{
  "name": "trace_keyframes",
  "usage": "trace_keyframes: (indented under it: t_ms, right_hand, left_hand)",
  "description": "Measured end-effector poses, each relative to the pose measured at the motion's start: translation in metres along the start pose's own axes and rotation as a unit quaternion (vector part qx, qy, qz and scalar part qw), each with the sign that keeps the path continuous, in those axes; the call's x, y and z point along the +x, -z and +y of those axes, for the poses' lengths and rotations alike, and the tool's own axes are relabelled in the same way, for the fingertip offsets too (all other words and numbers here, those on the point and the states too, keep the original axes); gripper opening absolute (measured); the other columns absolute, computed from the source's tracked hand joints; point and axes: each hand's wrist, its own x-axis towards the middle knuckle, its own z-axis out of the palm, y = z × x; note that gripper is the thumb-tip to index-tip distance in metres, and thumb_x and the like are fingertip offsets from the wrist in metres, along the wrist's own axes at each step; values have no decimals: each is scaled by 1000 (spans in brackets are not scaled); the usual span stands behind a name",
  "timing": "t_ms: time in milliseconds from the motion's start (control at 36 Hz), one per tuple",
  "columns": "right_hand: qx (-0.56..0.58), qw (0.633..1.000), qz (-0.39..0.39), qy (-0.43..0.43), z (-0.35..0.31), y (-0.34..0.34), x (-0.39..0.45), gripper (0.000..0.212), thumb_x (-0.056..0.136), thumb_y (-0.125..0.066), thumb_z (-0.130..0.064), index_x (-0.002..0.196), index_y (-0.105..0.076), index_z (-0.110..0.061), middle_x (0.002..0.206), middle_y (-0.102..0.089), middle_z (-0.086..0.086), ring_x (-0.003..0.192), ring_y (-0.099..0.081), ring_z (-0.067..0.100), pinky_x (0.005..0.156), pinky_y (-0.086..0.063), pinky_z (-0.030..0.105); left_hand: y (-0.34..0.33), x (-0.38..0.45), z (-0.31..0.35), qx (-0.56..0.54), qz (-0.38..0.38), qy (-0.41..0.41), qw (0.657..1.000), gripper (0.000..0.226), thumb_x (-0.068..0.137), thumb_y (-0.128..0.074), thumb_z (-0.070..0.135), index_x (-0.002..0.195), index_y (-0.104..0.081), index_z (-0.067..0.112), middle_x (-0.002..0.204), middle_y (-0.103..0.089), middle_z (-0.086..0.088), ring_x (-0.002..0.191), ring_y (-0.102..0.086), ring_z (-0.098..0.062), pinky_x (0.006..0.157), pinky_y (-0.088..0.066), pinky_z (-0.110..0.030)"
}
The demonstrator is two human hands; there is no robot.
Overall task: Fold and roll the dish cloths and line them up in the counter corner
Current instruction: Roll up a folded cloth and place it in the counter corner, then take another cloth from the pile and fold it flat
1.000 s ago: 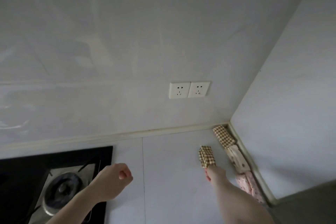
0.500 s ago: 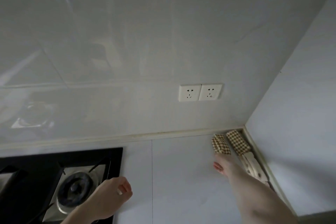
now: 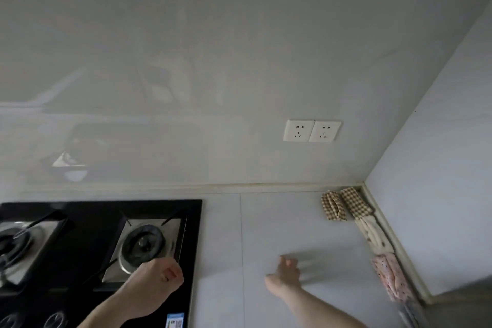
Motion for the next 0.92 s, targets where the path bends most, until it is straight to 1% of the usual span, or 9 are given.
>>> trace_keyframes:
  t_ms: [167, 278, 361, 417, 472, 528, 611, 750, 917]
  right_hand:
    - [-1, 990, -47, 136, -74, -56, -74, 61, 91, -60, -24, 148, -38, -21, 153, -22, 8, 136, -42, 27, 107, -37, 26]
    - [30, 968, -48, 244, -134, -103, -137, 60, 89, -68, -21, 144, -44, -16, 147, -33, 9, 133, -47, 27, 107, -37, 28]
    - [51, 948, -64, 309, -170, -139, -185, 59, 86, -71, -17, 141, -48, -15, 143, -38, 6, 135, -45, 21, 110, -33, 23]
    - [58, 933, -92, 343, -190, -163, -219, 60, 88, -70, -21, 142, -45, -20, 146, -33, -2, 135, -45, 19, 113, -38, 32]
    - [56, 923, -121, 362, -206, -187, -252, 58, 90, -68, -24, 142, -43, -26, 147, -30, -7, 133, -46, 16, 110, -43, 36]
    - [48, 914, -144, 377, -222, -209, -281, 57, 90, -67, -24, 141, -43, -29, 146, -29, -8, 129, -47, 14, 108, -45, 36]
    - [31, 895, -174, 409, -245, -239, -318, 55, 90, -65, -23, 139, -42, -31, 144, -31, -10, 120, -45, 7, 105, -45, 32]
    - [-27, 862, -225, 454, -289, -278, -357, 57, 92, -61, -25, 144, -38, -32, 143, -29, -13, 118, -44, 8, 98, -43, 25]
    - [-68, 832, -236, 497, -360, -327, -379, 55, 94, -60, -27, 144, -40, -30, 142, -33, -11, 122, -46, 9, 97, -42, 24]
  left_hand:
    - [23, -78, -84, -20, 57, 57, 997, 8, 82, -69, 40, 80, -72, 33, 80, -72, 22, 76, -65, 6, 77, -54, -19]
    - [36, -145, -150, -49, 106, 107, 987, 9, 80, -67, 39, 78, -71, 31, 80, -73, 15, 77, -66, 0, 77, -55, -24]
    - [45, -190, -194, -51, 132, 133, 981, 9, 88, -65, 37, 89, -71, 30, 92, -71, 16, 75, -63, 0, 68, -50, -16]
    - [50, -219, -224, -57, 156, 146, 975, 8, 92, -63, 36, 92, -69, 31, 97, -68, 19, 72, -63, 0, 65, -50, -15]
    - [52, -244, -253, -73, 178, 160, 968, 7, 93, -62, 35, 92, -68, 33, 100, -68, 19, 75, -66, -3, 64, -52, -17]
    - [52, -267, -279, -80, 188, 171, 964, 6, 93, -62, 36, 94, -68, 35, 103, -67, 19, 86, -65, -1, 70, -50, -17]
    - [54, -297, -314, -88, 204, 185, 957, 7, 91, -61, 39, 94, -67, 37, 101, -67, 22, 88, -63, 1, 73, -49, -19]
    - [62, -324, -377, -115, 232, 217, 941, 8, 84, -64, 42, 87, -68, 36, 95, -70, 20, 88, -64, 2, 86, -54, -26]
    - [85, -347, -437, -125, 269, 251, 921, 6, 83, -64, 33, 82, -70, 31, 91, -67, 16, 83, -63, 1, 76, -50, -18]
